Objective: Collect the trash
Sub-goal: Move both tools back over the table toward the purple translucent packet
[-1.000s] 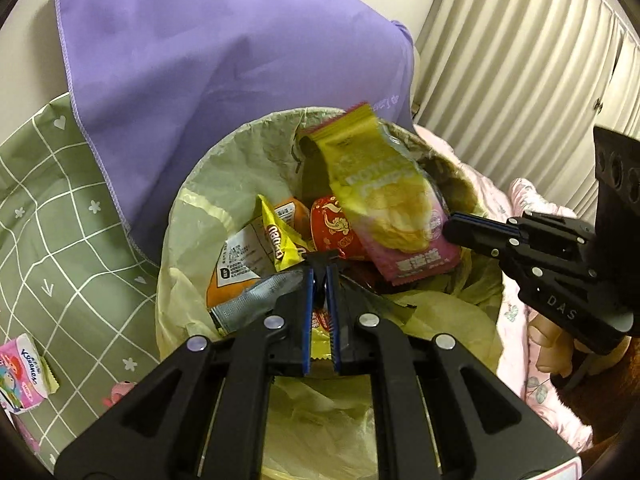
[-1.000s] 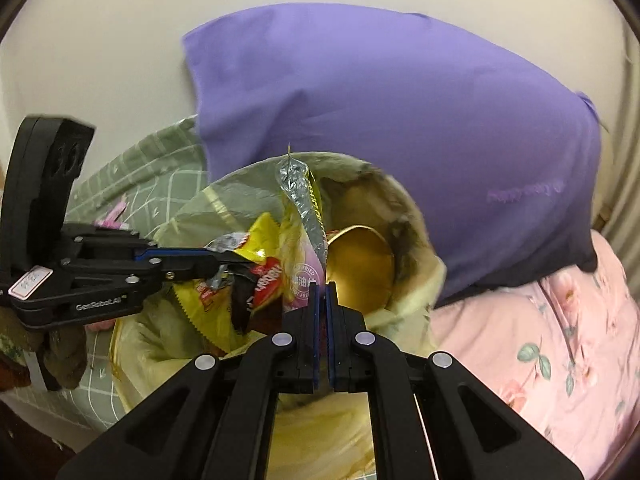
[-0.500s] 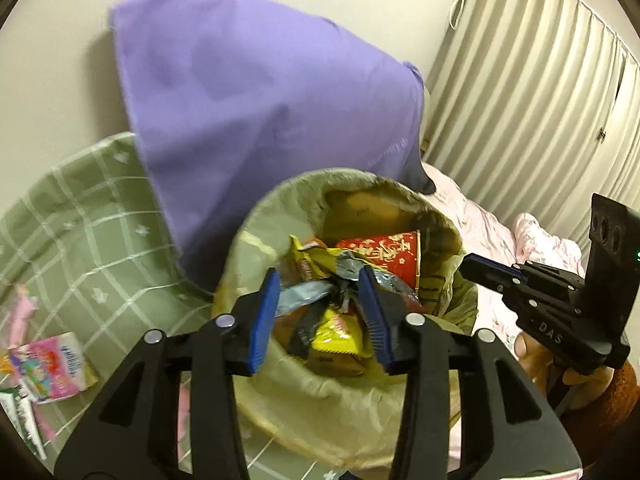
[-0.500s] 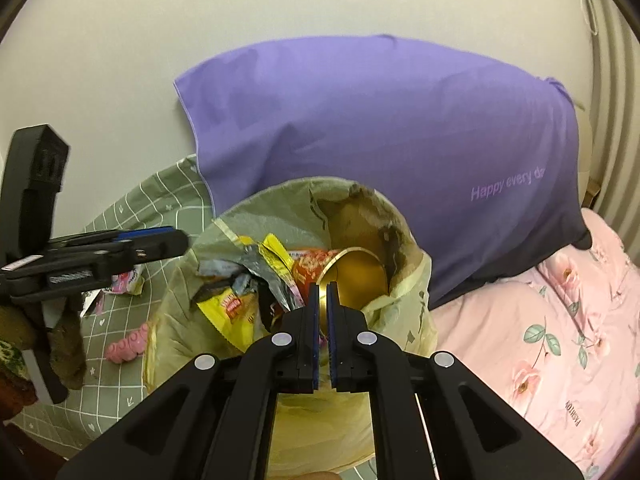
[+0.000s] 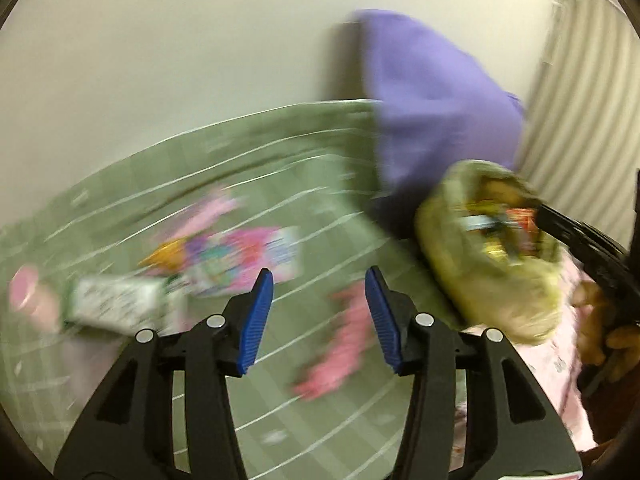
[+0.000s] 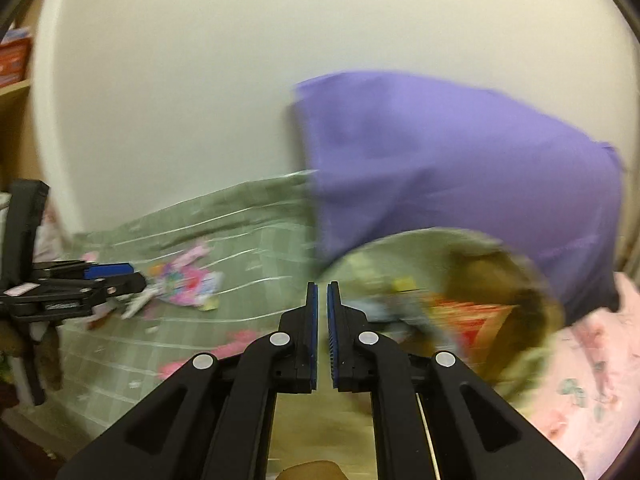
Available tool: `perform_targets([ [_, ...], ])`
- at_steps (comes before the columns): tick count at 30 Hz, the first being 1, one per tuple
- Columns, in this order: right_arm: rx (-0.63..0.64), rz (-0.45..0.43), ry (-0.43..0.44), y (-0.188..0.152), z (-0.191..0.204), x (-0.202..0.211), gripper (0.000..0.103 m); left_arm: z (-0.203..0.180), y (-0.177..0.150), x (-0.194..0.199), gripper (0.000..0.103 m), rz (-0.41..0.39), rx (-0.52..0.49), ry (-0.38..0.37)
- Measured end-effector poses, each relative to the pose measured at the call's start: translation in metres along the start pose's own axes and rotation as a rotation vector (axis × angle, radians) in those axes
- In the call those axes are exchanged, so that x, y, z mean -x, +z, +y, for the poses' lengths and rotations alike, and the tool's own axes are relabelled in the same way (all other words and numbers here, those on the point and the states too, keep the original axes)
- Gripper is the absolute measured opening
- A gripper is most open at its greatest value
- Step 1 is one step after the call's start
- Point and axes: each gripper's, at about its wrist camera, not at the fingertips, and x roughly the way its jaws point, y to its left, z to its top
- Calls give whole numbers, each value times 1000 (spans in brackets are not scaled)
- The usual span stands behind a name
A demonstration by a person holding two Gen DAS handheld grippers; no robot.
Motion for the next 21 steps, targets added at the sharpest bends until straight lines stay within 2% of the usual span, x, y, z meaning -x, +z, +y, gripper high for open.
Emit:
perform_targets([
  [2,13,74,90,-7,22,-23,7,38,-12,9,46,3,86,68],
  [3,29,105,112,-11,31,-32,6,63,-20,15,46,4,148,112],
  [6,97,196,162,-28,64,-61,6,110,-39,30,46,7,251,199],
  [9,164,221,229,-35,92,-75,6,139,-56,43,52,4,296,256],
  [11,190,208,256,-34,103,-83,6,155,-68,50,53,5,329,284],
  [16,186,222,328,-14,120,-111,7,171,-86,58,53,11,391,283],
  [21,351,237,413,3,164,-136,7,171,-91,57,53,19,389,271],
])
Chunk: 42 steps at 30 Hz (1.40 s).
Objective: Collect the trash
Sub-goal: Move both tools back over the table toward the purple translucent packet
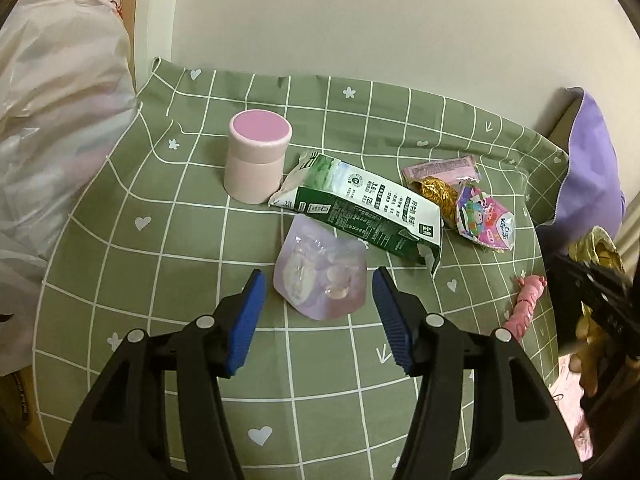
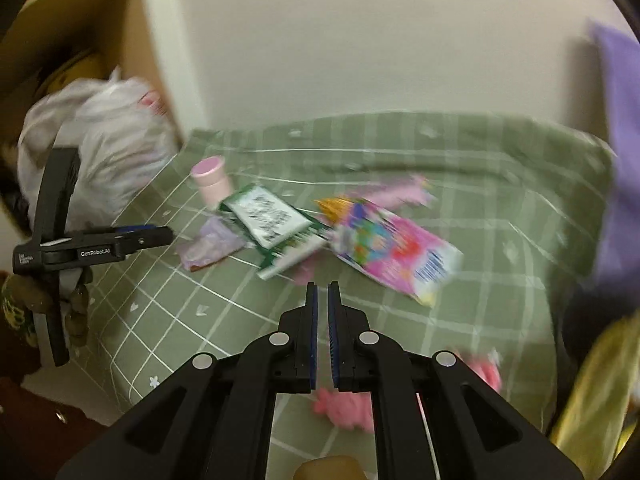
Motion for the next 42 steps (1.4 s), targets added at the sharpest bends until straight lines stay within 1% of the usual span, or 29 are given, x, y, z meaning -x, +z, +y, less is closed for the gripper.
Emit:
perform_targets([
  [2,60,16,28,15,8,-17,7,2,-1,4,53,-5,-14,6],
  [4,141,60,47,35,15,-44,7,8,-1,8,53,-12,-16,26],
  [6,187,75,45,52,17,-67,7,20,-3,13,53,-17,11,38],
  [8,193,92,77,74,13,-96,7,31,-4,15,53,-18,44,44],
  [11,144,142,104,89,7,-140,7,44,-9,16,53,-7,73,60],
  [12,123,166,103,89,5,-151,7,47,-11,16,53,-1,77,66],
  [14,65,131,103,88,1,-154,7,52,-13,17,53,5,83,78],
  [16,-10,182,205,80,-1,-154,7,55,-14,19,53,1,91,80],
  [17,-28,209,228,73,1,-153,7,57,-15,19,53,0,96,80],
  [19,-13,184,220,53,10,-137,7,59,-14,18,53,1,107,78],
  [22,-4,198,228,35,18,-120,7,58,-13,11,53,15,107,68],
  [23,-8,212,230,28,19,-117,8,55,-12,8,53,21,103,59],
  [24,-18,208,233,23,20,-111,7,51,-10,5,53,25,96,48],
  [27,-16,298,205,4,24,-106,7,36,-4,-5,53,35,55,14],
  [28,0,286,177,-1,26,-99,7,31,-3,-8,53,40,40,2],
  [29,10,255,157,-2,24,-91,7,27,-2,-11,53,45,26,-6],
  [31,13,132,97,2,16,-65,7,17,1,-20,53,58,-6,-9],
  [32,0,90,74,5,11,-58,7,12,2,-25,53,64,-15,-7],
  [34,-37,-14,6,15,-10,-42,8,5,3,-29,53,68,-21,-17],
  [35,-39,-35,-20,17,-17,-40,8,1,4,-30,53,67,-29,-25],
  [36,-30,-41,-50,20,-26,-42,8,-1,3,-30,53,67,-36,-30],
  [38,14,-3,-74,24,-37,-54,8,-6,5,-32,53,71,-59,-35],
  [41,103,46,-169,30,-46,-80,8,-10,7,-35,53,76,-65,-36],
  [42,92,73,-181,30,-51,-90,8,-9,7,-35,53,79,-61,-30],
])
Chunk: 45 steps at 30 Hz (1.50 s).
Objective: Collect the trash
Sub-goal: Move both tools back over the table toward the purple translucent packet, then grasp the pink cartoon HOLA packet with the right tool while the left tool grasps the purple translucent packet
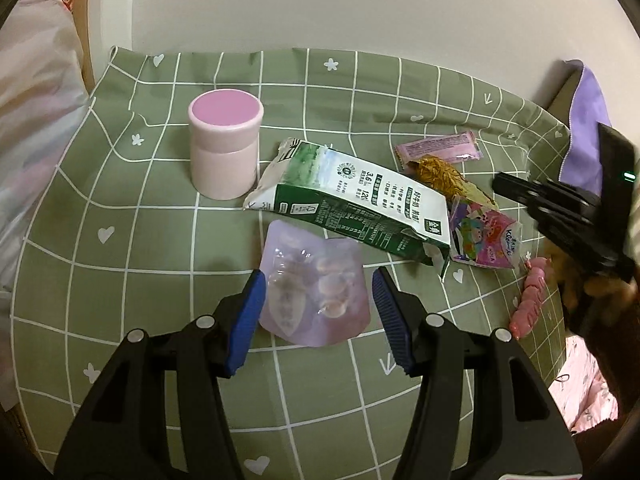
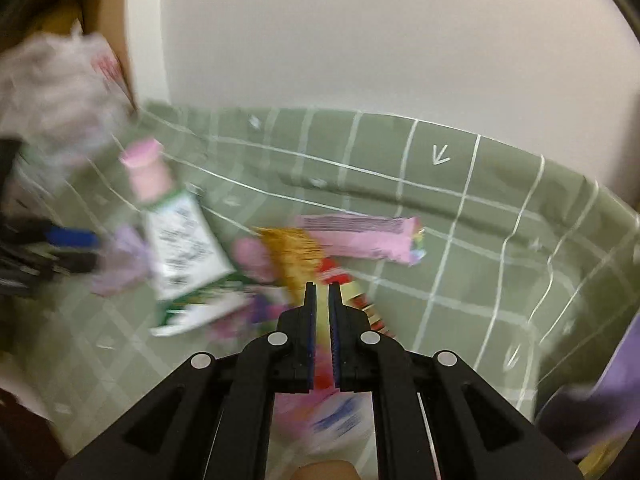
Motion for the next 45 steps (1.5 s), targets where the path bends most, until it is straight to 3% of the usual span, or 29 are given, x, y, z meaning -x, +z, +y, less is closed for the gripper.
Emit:
perform_targets([
  [3,-134,91,135,-3,-14,-25,8,4,0,2,53,2,9,11],
  [5,-200,95,185,-5,-10,-26,8,8,-1,5,53,-1,15,18],
  [9,-231,122,284,-16,12,-22,8,18,-2,8,53,-6,48,30],
  [11,-231,222,345,-29,23,-26,8,19,-2,9,53,-6,54,28],
  [15,-159,190,258,-38,44,-6,9,17,-4,9,53,3,38,18],
  [17,-128,93,165,-38,44,15,9,14,-4,7,53,11,32,17],
  [18,-128,44,164,-37,42,27,9,13,-4,7,53,15,26,13],
  [20,-144,33,252,-36,37,42,12,10,-5,5,53,25,19,8],
  [22,-124,64,356,-40,39,52,28,7,-5,1,53,36,15,7],
  [23,-106,74,361,-44,41,54,44,6,-5,-2,53,45,15,6],
  [24,-77,95,361,-50,47,55,50,4,-5,-7,53,65,21,3],
  [28,21,195,378,-70,80,43,50,-1,-7,-16,52,82,24,18],
  [30,66,217,375,-79,96,36,51,-2,-6,-19,35,87,29,11],
  [31,101,190,341,-81,104,37,52,-1,-7,-19,30,87,34,14],
  [33,151,181,275,-84,115,40,53,2,-7,-19,11,85,48,26],
  [36,97,199,256,-84,116,38,54,6,-10,-12,6,63,71,17],
  [38,148,215,249,-81,121,38,54,7,-10,-4,5,42,71,17],
  [42,144,83,249,-74,109,68,53,3,-10,15,4,-2,43,23],
  [45,128,69,261,-68,87,75,53,0,-11,26,4,-24,29,30],
])
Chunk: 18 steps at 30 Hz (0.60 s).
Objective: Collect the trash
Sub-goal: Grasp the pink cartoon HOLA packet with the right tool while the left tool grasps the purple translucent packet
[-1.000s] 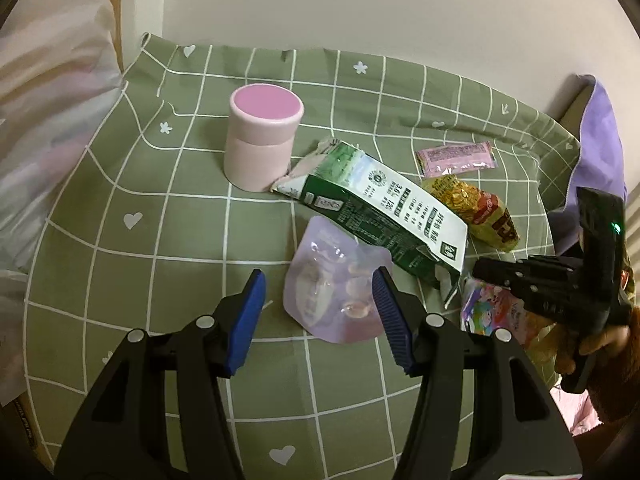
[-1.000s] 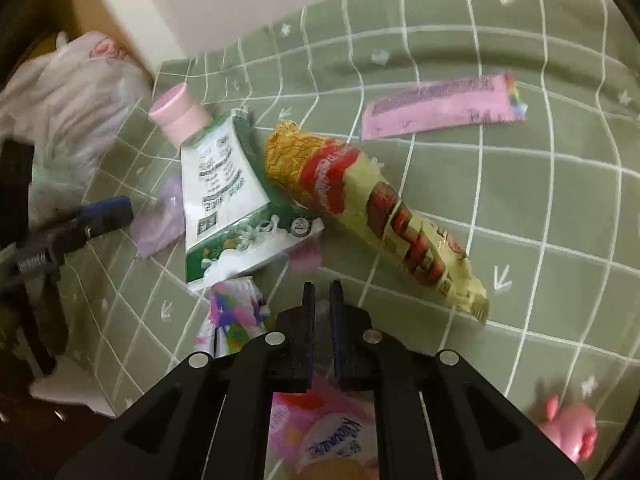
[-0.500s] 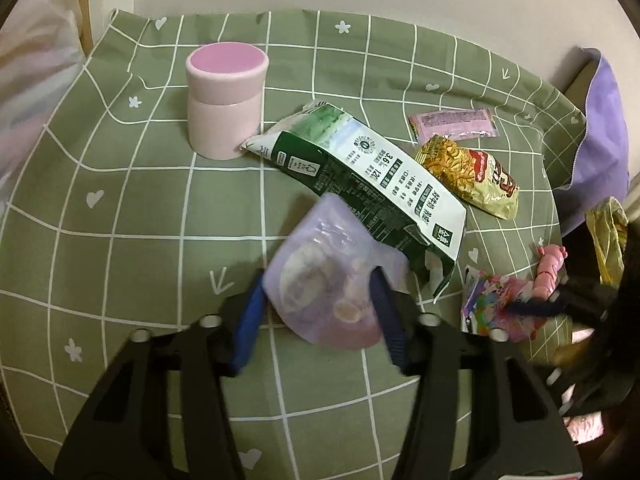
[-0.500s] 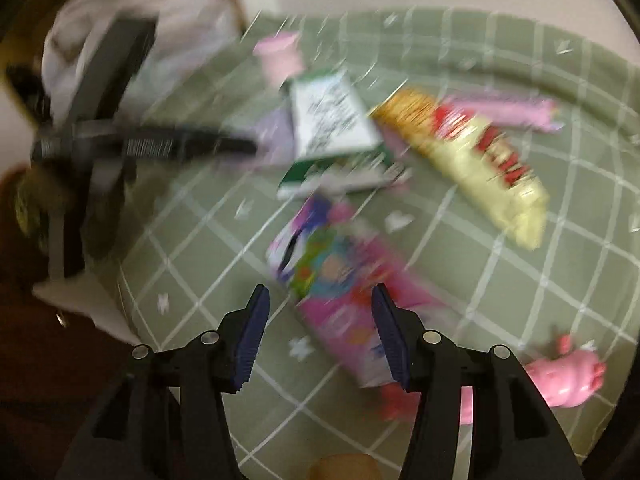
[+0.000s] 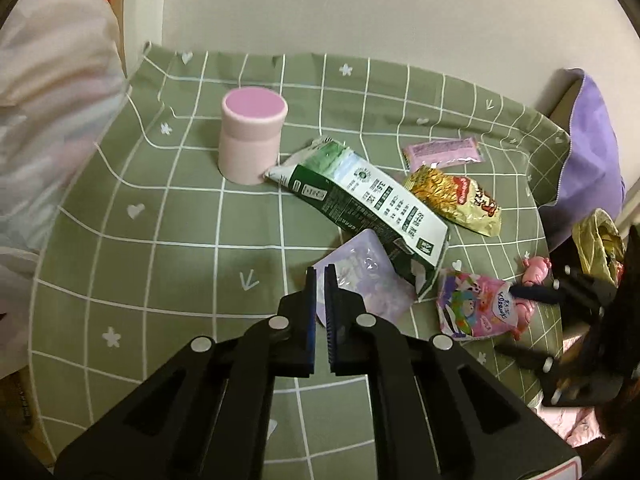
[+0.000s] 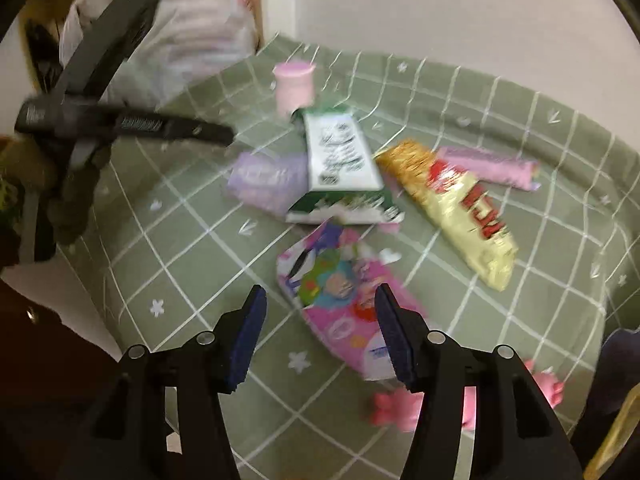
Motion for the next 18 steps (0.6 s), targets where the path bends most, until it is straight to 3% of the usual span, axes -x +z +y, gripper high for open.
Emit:
perform_targets([
  [4,-23,39,19,12,-31,-19,53,1,-4,8,4,-9,-2,-11],
  [8,-53,161,85,16,-46,-57,52,6,-12,8,9,4,20,-28],
  [10,-20,168,60,11,-34,-58,41,12,-15,7,24,8,43,-27],
  [11,5,175,77,9,-26,-55,20,14,-17,7,30,8,51,-28],
  [12,9,170,80,8,-23,-50,15,17,-18,7,30,7,58,-31],
  [14,-6,130,88,5,-16,-37,9,20,-20,6,32,8,65,-32],
  [18,-159,13,110,-1,-20,2,7,22,-21,-2,32,20,58,-25],
])
